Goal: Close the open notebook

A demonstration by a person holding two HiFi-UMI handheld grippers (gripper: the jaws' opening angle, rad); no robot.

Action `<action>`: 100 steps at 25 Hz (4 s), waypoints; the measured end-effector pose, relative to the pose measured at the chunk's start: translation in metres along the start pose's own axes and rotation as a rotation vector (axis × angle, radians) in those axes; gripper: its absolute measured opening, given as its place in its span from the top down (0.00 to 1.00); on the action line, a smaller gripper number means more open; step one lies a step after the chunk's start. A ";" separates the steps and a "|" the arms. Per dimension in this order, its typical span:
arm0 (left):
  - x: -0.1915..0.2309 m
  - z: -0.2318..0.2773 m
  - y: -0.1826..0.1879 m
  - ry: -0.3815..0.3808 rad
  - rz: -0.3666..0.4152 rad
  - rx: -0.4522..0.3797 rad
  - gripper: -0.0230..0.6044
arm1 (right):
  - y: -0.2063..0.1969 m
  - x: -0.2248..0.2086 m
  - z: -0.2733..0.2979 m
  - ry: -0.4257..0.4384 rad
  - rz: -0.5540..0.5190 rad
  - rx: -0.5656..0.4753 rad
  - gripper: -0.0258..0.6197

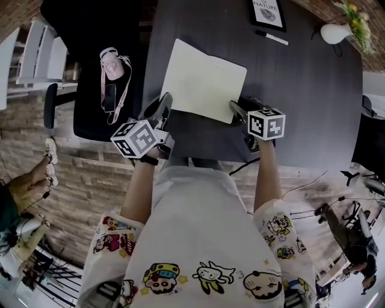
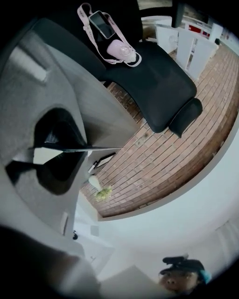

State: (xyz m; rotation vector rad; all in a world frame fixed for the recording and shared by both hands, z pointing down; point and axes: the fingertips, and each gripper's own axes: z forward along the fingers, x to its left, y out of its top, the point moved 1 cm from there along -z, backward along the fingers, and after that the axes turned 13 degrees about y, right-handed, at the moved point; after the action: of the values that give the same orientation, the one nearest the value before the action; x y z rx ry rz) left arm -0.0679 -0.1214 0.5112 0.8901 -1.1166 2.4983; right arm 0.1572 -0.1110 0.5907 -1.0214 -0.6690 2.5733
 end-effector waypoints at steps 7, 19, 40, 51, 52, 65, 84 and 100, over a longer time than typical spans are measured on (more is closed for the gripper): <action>-0.019 -0.004 -0.002 0.031 0.170 0.031 0.95 | -0.002 0.001 -0.002 -0.013 0.025 -0.012 0.71; -0.068 -0.004 -0.021 -0.062 0.438 0.085 0.89 | -0.021 0.013 -0.035 -0.021 0.103 -0.156 0.72; -0.134 0.024 -0.096 -0.076 0.695 0.136 0.69 | -0.064 0.009 -0.091 -0.095 0.230 -0.317 0.75; -0.137 0.059 -0.159 -0.030 0.929 0.209 0.62 | -0.082 -0.005 -0.107 -0.121 0.268 -0.333 0.75; -0.135 0.062 -0.163 -0.031 0.927 0.222 0.61 | -0.083 -0.006 -0.107 -0.122 0.269 -0.333 0.75; -0.129 0.074 -0.162 -0.028 0.865 0.243 0.61 | -0.080 -0.007 -0.109 -0.112 0.247 -0.331 0.75; -0.140 0.008 -0.018 -0.019 0.716 -0.058 0.63 | 0.054 0.074 -0.128 -0.039 -0.191 -0.477 0.72; -0.122 -0.068 0.056 -0.023 0.622 -0.232 0.72 | 0.123 0.156 -0.143 -0.040 -0.555 -0.582 0.83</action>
State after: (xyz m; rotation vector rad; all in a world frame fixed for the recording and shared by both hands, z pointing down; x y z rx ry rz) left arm -0.0282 -0.1074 0.3668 0.5646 -1.8801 2.7241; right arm 0.1357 -0.1040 0.3472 -0.7746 -1.5234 1.9508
